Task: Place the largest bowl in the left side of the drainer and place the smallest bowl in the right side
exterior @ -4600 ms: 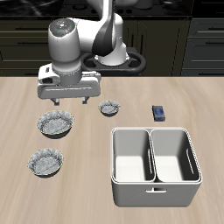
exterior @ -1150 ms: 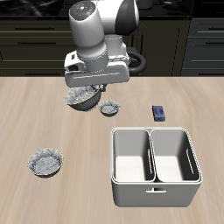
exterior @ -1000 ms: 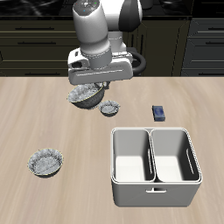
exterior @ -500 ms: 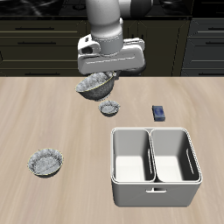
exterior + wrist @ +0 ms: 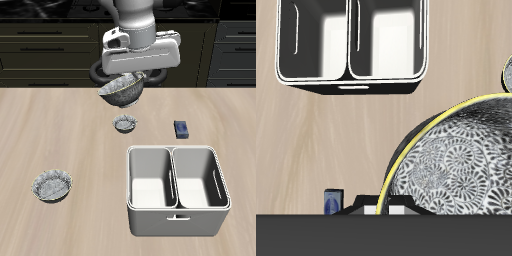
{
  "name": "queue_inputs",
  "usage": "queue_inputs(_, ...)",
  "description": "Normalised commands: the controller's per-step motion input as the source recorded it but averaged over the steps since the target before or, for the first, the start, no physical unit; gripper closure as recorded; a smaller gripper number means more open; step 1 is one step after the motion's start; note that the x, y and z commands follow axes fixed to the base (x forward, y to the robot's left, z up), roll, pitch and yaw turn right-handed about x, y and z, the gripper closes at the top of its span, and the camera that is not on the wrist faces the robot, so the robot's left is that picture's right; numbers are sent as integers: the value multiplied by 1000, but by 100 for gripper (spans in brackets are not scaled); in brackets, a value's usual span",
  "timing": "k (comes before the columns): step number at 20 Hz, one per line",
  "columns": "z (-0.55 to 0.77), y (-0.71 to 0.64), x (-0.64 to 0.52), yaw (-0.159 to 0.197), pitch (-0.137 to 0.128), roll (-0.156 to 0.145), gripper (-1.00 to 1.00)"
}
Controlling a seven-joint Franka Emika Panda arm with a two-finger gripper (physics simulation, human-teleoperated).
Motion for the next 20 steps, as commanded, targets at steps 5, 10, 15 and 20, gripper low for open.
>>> queue_inputs(5, 81, 266, 108, -37, -22, -11, 100)
queue_inputs(10, 97, 290, 147, -47, -17, -9, 100)
queue_inputs(15, 228, 280, 199, -47, -26, -20, 100)
queue_inputs(20, 122, 203, 183, -34, 9, 11, 100)
